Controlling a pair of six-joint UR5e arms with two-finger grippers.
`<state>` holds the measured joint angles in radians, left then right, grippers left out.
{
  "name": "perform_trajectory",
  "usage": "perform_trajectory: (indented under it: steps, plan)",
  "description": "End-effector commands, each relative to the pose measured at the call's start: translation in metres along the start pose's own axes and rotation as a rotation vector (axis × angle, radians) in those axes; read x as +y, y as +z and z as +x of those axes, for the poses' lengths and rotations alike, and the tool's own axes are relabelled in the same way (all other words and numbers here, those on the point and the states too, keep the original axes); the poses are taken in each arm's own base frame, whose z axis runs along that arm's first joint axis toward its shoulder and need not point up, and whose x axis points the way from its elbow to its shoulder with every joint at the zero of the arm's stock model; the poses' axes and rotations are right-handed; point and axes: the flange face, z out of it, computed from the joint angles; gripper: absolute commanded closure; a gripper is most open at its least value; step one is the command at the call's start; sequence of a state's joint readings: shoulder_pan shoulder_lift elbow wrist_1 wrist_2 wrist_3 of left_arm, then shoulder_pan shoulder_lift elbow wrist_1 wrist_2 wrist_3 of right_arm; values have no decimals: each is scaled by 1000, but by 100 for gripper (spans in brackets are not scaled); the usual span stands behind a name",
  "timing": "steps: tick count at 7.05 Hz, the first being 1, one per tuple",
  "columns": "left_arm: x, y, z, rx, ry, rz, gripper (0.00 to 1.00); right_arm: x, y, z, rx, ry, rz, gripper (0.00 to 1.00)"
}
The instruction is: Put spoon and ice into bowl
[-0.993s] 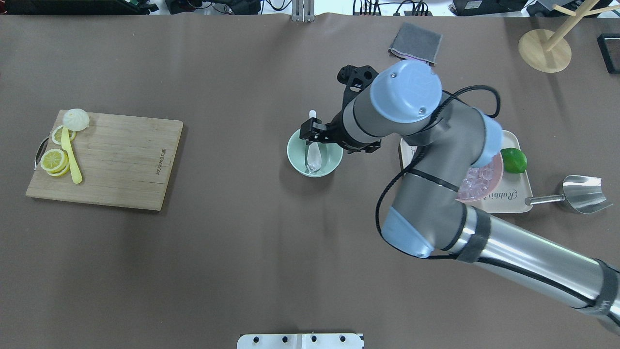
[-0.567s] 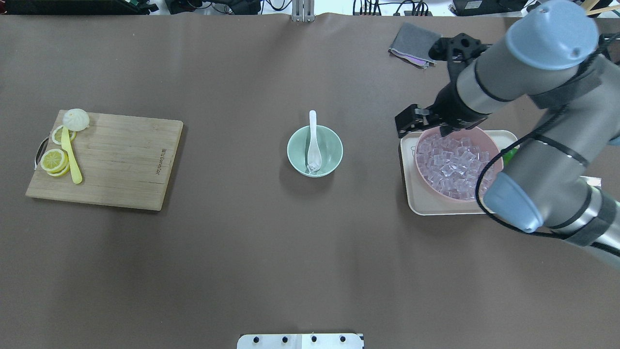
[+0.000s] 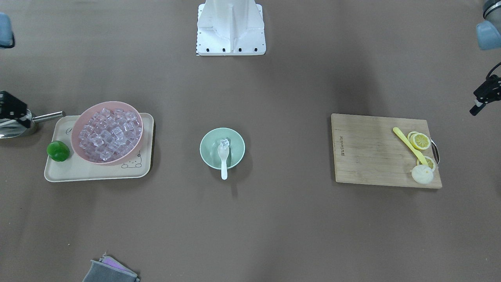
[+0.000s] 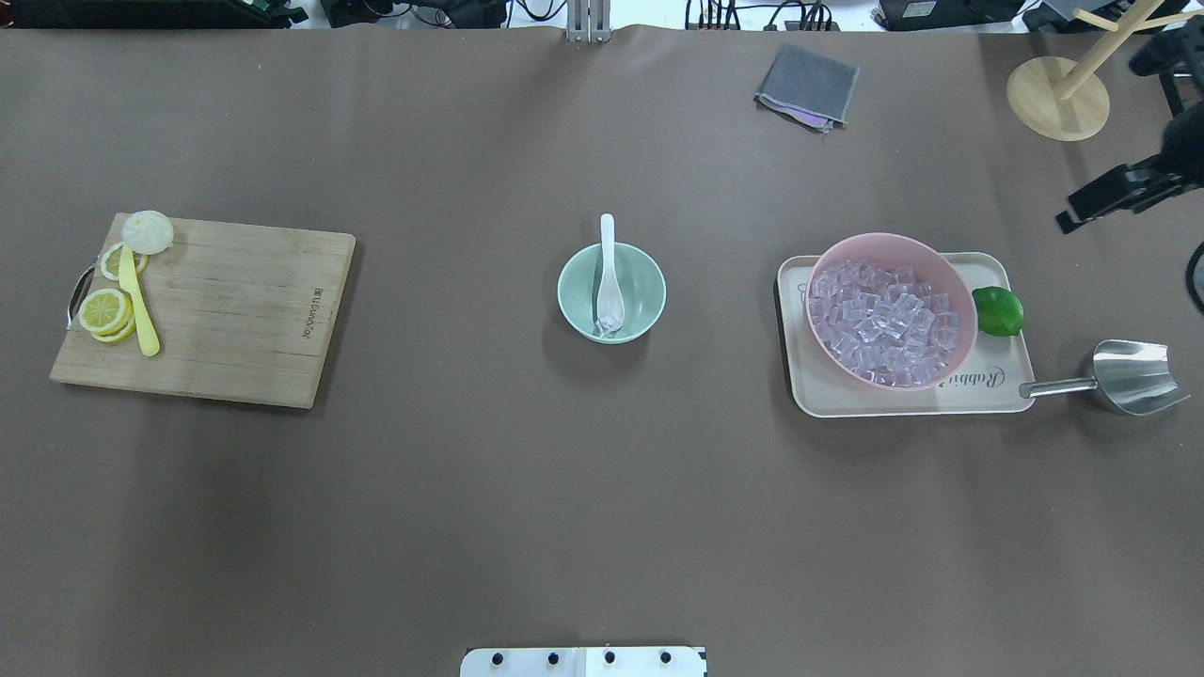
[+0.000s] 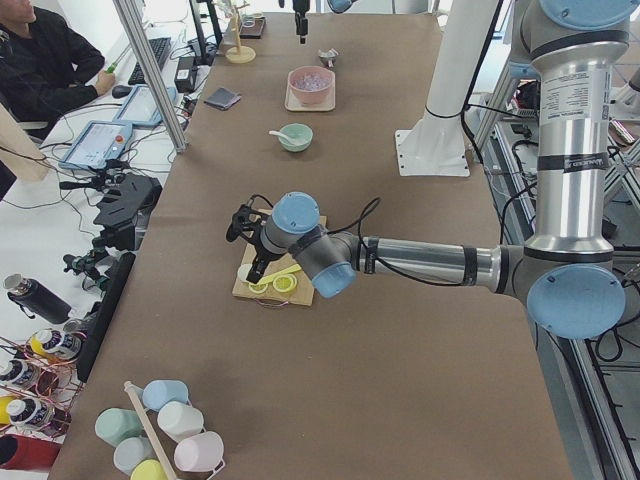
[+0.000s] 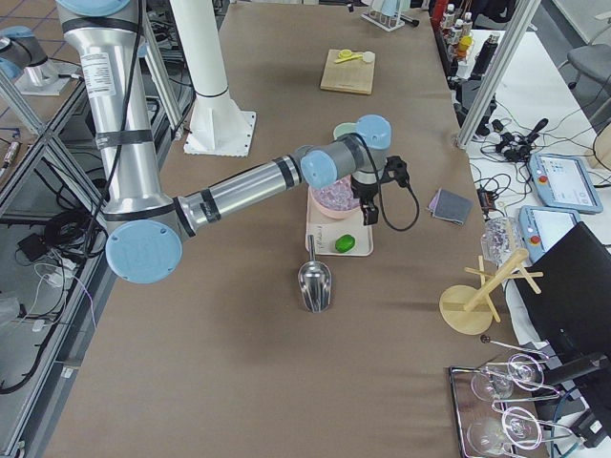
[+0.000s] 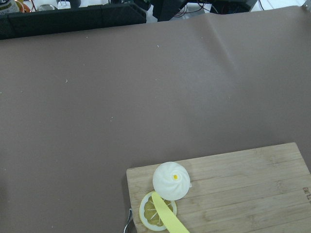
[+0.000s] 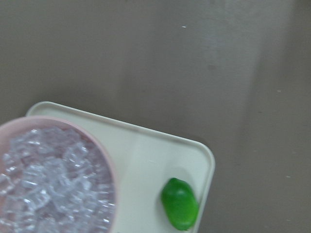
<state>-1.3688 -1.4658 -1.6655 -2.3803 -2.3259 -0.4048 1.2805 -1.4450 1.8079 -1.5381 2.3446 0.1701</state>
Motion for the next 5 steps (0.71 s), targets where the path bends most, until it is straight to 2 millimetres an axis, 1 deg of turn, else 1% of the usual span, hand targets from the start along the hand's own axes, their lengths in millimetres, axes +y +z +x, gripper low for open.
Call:
perform_trajectory:
  steps: [1,2,3,4,5]
  plan:
    - [24,-8,-33,-49,7,-68,2,41,4,142,-21,23,-30,0]
    - [32,-10,-45,-72,-42,-105,2,73,16,175,-10,27,-60,0]
    - [47,-19,-59,-93,-92,-118,2,91,14,191,31,42,-68,0]
    - [46,-27,-63,-111,-144,-144,2,99,13,201,105,54,-90,0]
    - [38,-38,-46,-118,-157,-176,2,112,19,214,161,74,-121,0]
